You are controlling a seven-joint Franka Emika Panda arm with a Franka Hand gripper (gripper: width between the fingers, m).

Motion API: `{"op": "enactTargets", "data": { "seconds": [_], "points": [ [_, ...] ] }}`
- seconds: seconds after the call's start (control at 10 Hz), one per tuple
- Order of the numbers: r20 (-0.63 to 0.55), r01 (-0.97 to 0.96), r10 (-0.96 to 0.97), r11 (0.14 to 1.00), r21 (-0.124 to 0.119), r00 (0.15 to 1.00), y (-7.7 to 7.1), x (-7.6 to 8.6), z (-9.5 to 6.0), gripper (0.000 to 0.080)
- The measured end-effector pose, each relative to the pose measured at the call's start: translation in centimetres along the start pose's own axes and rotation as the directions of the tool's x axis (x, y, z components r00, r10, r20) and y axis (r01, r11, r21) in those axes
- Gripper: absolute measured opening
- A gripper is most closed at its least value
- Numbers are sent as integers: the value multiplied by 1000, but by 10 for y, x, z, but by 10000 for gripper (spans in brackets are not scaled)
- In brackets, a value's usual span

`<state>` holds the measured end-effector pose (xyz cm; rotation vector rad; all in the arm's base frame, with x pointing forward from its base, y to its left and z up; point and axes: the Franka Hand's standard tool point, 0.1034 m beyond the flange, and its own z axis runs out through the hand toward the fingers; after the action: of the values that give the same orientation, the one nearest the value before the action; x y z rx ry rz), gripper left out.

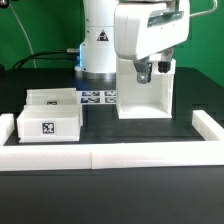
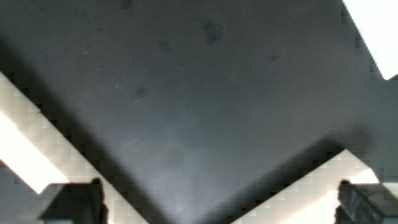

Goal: Assemble drawer

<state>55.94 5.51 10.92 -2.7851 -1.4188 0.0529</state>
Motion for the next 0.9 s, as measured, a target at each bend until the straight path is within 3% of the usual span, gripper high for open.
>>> {"op": "enactTargets", "data": {
  "seconds": [0.5, 0.6, 0.7, 0.9],
  "points": [
    [0, 0, 0, 1000, 0, 1000, 0, 0, 0, 650],
    [-13, -24, 24, 1000, -9, 1000, 0, -1, -1, 650],
    [-33, -82, 81, 996, -26, 996, -8, -12, -2, 650],
    [-37, -278, 277, 960, -32, 960, -38, -32, -10, 650]
  ]
}}
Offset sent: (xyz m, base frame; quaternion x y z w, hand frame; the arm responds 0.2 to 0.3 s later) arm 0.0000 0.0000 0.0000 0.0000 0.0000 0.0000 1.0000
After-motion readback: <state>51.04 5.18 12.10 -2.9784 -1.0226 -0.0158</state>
